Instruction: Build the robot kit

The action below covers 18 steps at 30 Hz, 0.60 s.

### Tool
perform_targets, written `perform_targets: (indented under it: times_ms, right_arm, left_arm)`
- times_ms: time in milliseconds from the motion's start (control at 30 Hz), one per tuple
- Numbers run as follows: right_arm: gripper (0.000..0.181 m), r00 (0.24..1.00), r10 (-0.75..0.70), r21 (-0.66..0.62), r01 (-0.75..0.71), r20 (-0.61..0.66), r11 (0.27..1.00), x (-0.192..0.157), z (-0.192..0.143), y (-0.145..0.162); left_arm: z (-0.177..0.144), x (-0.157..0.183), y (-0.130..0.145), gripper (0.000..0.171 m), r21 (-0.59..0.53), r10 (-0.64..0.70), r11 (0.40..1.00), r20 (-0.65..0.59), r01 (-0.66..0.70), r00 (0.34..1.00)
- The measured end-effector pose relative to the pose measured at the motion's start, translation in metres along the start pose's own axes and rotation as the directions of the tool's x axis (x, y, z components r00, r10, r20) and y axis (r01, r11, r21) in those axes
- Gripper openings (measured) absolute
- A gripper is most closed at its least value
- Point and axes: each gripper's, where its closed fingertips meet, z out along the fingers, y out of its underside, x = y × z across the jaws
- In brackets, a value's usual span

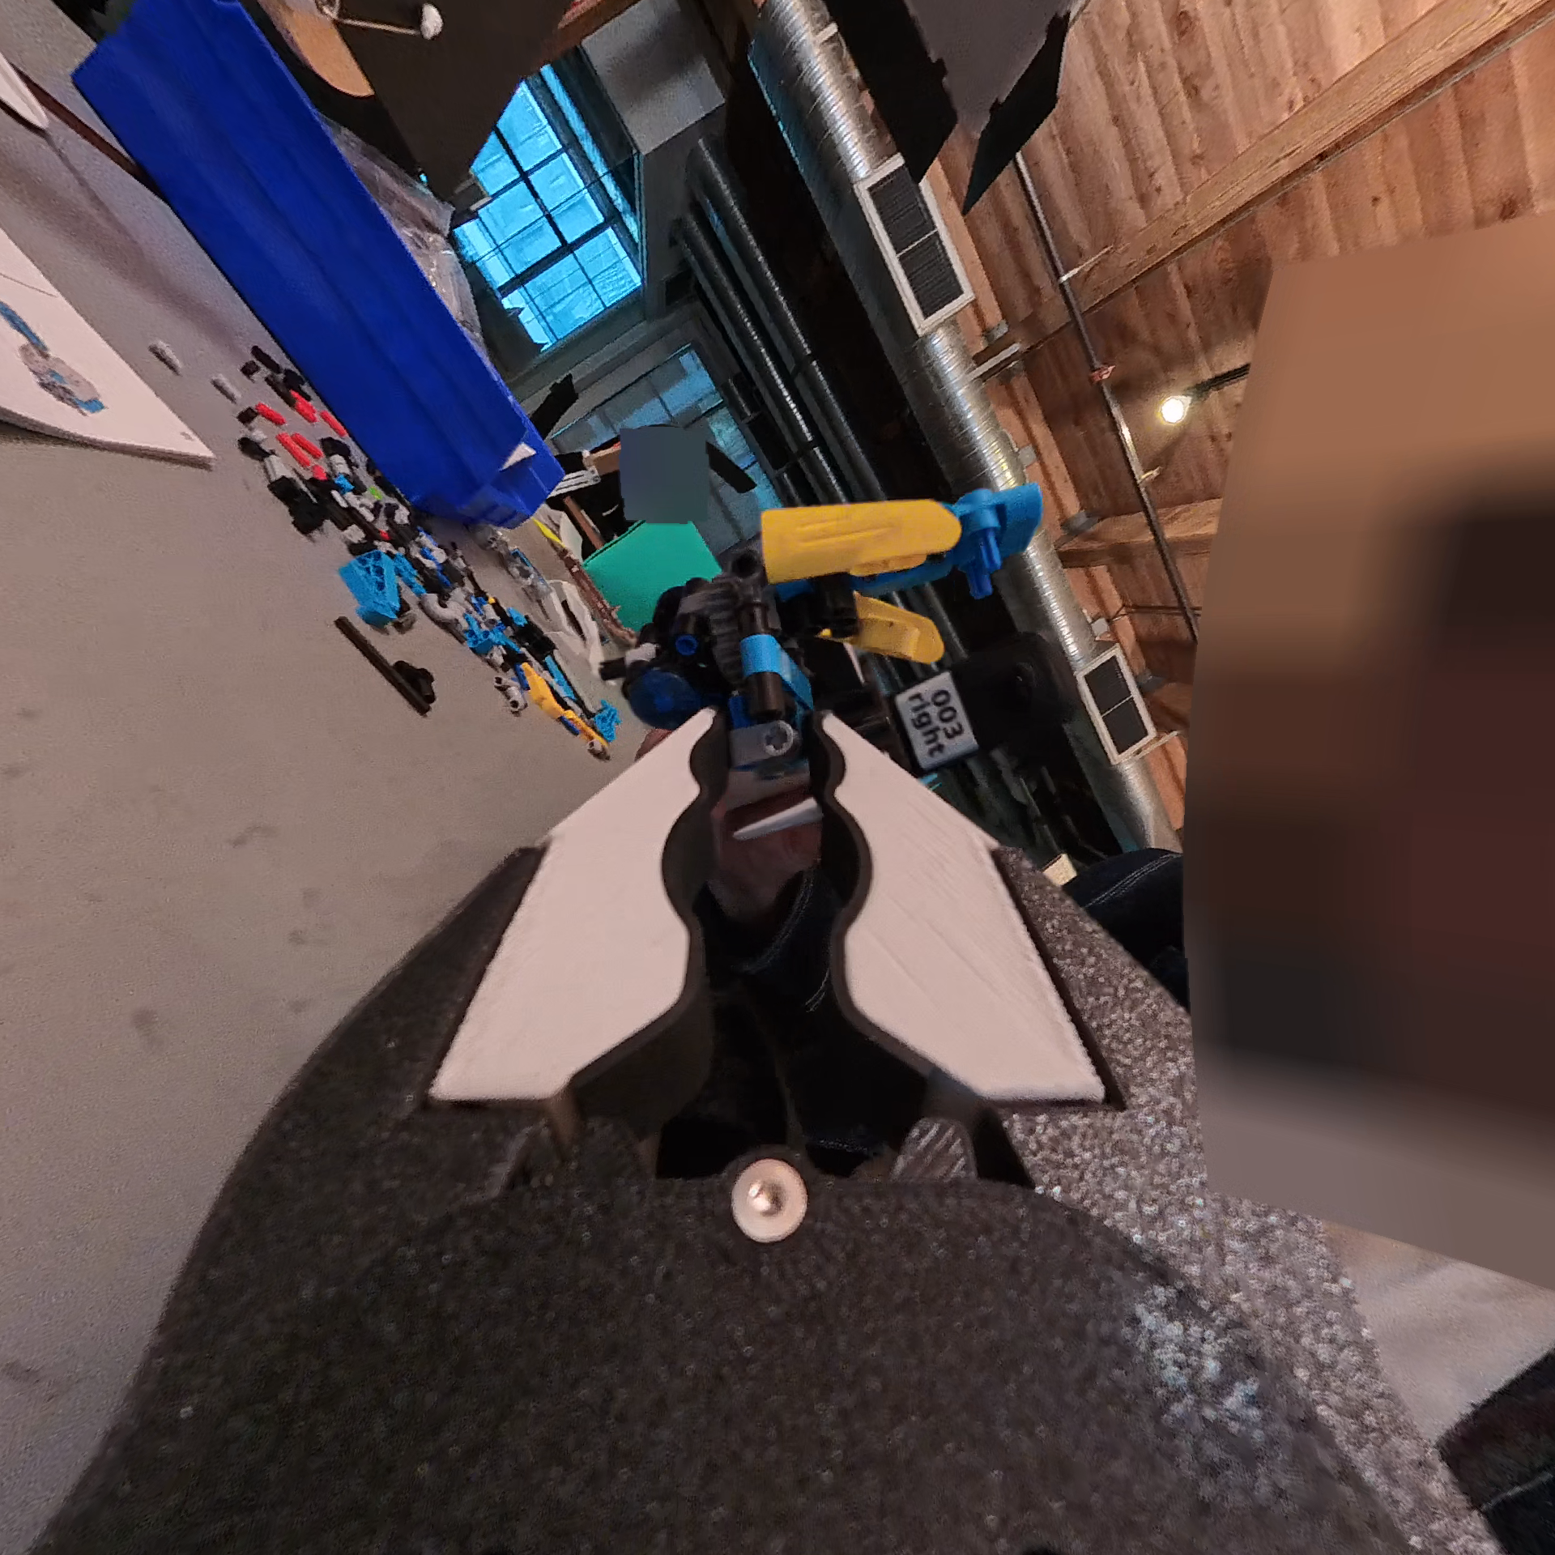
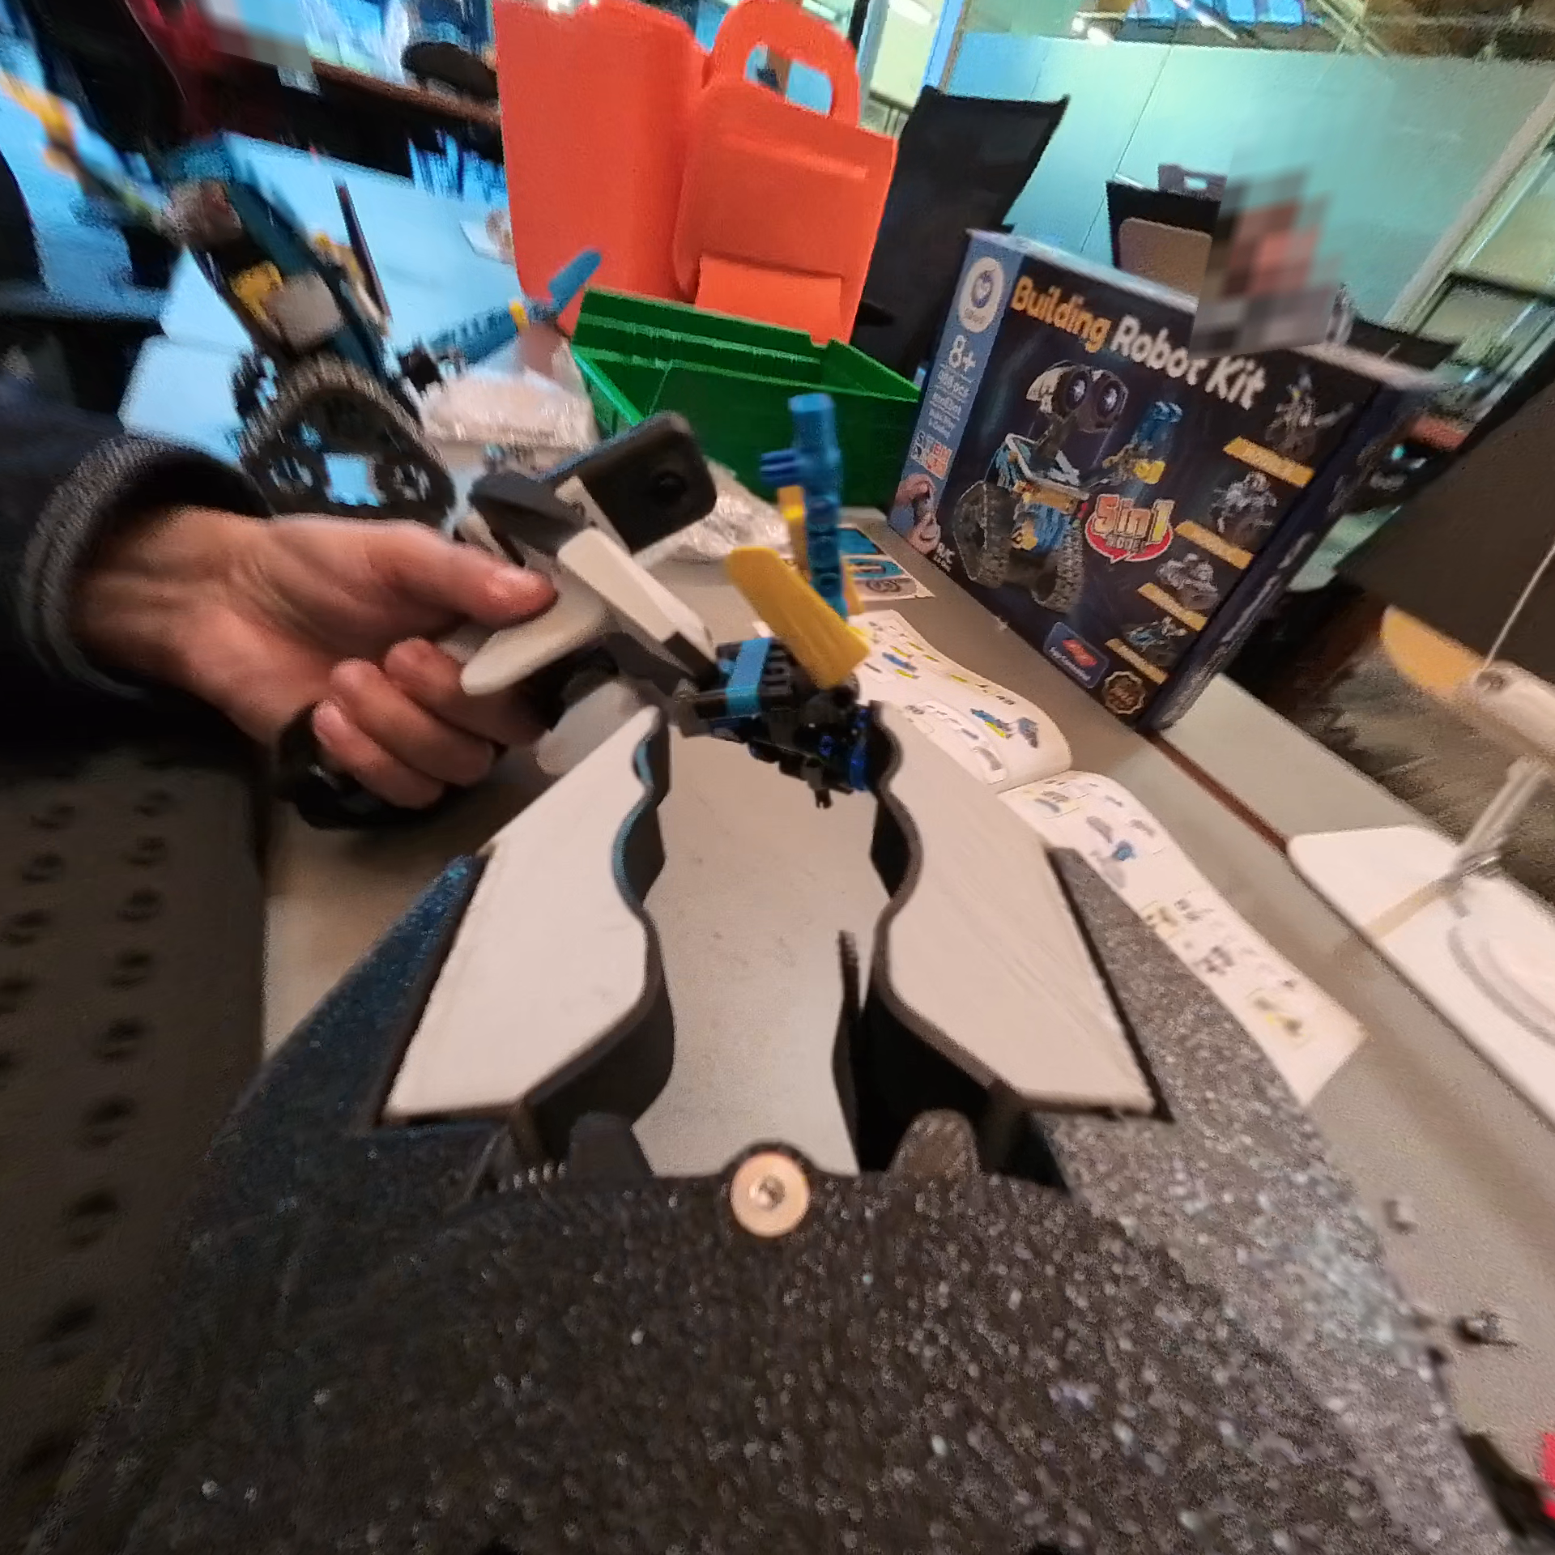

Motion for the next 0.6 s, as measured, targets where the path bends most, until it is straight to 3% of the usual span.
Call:
perform_targets:
  times_ms: [100, 200, 333, 433, 533, 600]
  right_arm:
    - [0.040, 0.962, 0.256, 0.002, -0.257, 0.098, 0.966, 0.007, -0.004, 0.002]
    - [0.037, 0.851, 0.473, -0.064, -0.472, 0.226, 0.879, 0.002, -0.002, 0.009]
    - [0.022, 0.807, 0.521, 0.000, -0.542, 0.277, 0.840, 0.006, -0.009, -0.004]
    - [0.023, 0.762, 0.557, -0.034, -0.580, 0.330, 0.814, -0.002, -0.007, -0.004]
    - [0.016, 0.778, 0.551, -0.038, -0.568, 0.301, 0.822, 0.002, -0.006, 0.000]
    - [0.013, 0.718, 0.616, -0.058, -0.635, 0.323, 0.771, 0.003, -0.006, 0.001]
  left_arm:
    - [-0.001, 0.002, -0.001, 0.017, -0.015, 0.094, 0.995, 0.035, -0.094, 0.995]
    - [0.002, 0.005, 0.004, 0.017, -0.072, 0.235, 0.971, 0.084, -0.230, 0.968]
    - [0.005, 0.009, 0.010, 0.017, -0.108, 0.292, 0.953, 0.077, -0.283, 0.953]
    - [0.006, 0.009, 0.011, 0.017, -0.095, 0.228, 0.970, 0.049, -0.223, 0.972]
    - [0.007, 0.005, 0.013, 0.017, -0.101, 0.206, 0.975, 0.056, -0.200, 0.977]
    - [0.008, 0.003, 0.014, 0.017, -0.121, 0.271, 0.958, 0.093, -0.259, 0.958]
